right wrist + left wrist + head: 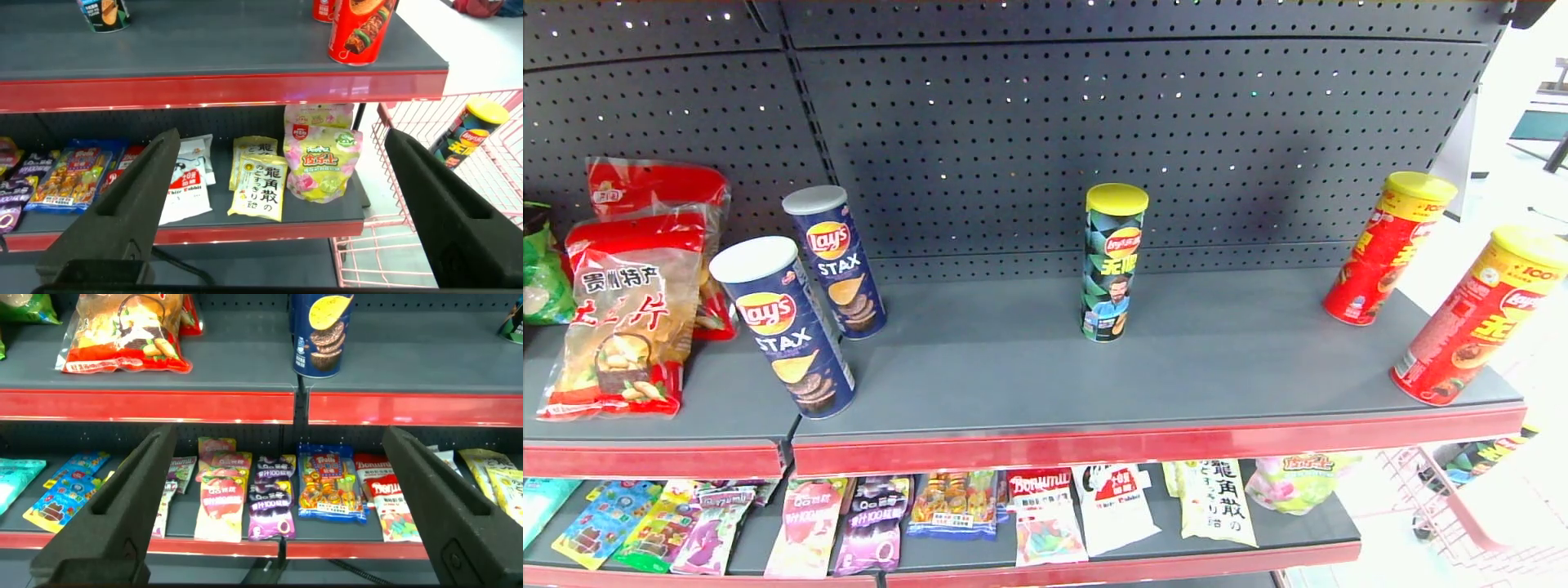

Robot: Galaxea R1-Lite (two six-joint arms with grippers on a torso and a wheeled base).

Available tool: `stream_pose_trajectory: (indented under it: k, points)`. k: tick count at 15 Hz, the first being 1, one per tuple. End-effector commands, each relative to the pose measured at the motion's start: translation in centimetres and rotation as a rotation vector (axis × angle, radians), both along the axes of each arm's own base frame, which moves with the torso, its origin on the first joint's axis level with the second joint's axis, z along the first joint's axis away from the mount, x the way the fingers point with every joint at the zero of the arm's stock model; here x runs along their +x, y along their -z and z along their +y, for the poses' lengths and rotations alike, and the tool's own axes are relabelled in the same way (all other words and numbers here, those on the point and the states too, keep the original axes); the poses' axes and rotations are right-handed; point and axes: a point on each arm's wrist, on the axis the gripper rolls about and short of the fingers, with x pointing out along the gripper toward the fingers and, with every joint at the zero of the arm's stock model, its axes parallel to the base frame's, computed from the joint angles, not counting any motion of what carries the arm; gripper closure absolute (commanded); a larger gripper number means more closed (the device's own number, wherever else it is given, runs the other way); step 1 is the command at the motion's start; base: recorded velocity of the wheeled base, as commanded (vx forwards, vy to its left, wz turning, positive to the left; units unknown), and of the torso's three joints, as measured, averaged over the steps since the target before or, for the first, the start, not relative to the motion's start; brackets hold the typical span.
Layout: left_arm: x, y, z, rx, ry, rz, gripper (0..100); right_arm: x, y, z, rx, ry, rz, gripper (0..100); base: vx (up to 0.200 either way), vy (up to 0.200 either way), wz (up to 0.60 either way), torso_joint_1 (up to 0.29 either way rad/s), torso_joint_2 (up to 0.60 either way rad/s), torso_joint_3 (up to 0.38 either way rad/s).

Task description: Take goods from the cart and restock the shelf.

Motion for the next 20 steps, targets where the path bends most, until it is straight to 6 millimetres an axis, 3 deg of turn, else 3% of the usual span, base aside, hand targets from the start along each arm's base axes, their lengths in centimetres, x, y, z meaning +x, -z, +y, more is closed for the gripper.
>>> stream_pose_trajectory:
  k: [1,8,20]
  points:
    - [0.0,0.0,0.0,0.0,-0.001,-0.001,0,0.0,0.0,0.0,0.0,0.0,0.0,0,0.0,0.0,0.0,0.0,0.0,0.0]
    - [0.0,0.0,0.0,0.0,0.001,-0.001,0,0.0,0.0,0.0,0.0,-0.002,0.0,0,0.0,0.0,0.0,0.0,0.0,0.0]
    - [0.0,0.0,-0.01,0.001,0.002,-0.001,0,0.0,0.0,0.01,-0.002,-0.005,0.0,0,0.0,-0.2,0.0,0.003,0.0,0.004]
